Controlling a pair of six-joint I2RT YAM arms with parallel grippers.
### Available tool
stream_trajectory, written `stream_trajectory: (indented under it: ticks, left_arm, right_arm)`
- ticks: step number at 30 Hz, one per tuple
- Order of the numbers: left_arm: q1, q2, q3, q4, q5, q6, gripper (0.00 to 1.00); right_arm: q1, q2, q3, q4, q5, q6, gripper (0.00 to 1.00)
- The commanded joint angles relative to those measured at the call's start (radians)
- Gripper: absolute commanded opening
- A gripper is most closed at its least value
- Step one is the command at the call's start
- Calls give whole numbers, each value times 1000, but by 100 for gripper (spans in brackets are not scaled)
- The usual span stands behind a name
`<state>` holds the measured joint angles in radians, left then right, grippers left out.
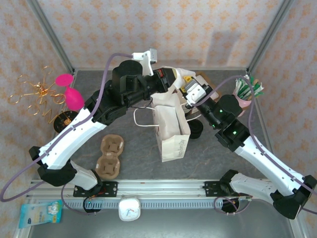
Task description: Pack the takeout coffee
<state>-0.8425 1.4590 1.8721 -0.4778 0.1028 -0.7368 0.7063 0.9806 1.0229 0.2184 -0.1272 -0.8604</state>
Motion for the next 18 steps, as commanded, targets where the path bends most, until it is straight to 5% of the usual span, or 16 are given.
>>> stream_trajectory:
  ticks: [1,4,9,12,18]
  left_arm:
    - [3,-30,-7,41,-10,-15,0]
    - [4,-34,-4,37,-14,-9,0]
    - [25,-62,-2,32,-19,67,51]
    - [32,-99,-3,13,-52,191,66]
    - [34,-258,-167,47,-86,382,77]
  right_arm:
    - [5,-2,42,40,4,-9,1]
    - [4,6,64,23,-15,28,0]
    - [4,56,189,-115,32,205,0]
    - [2,87,238,-198,52,292,0]
    - [-7,141,349,-359,58,438,0]
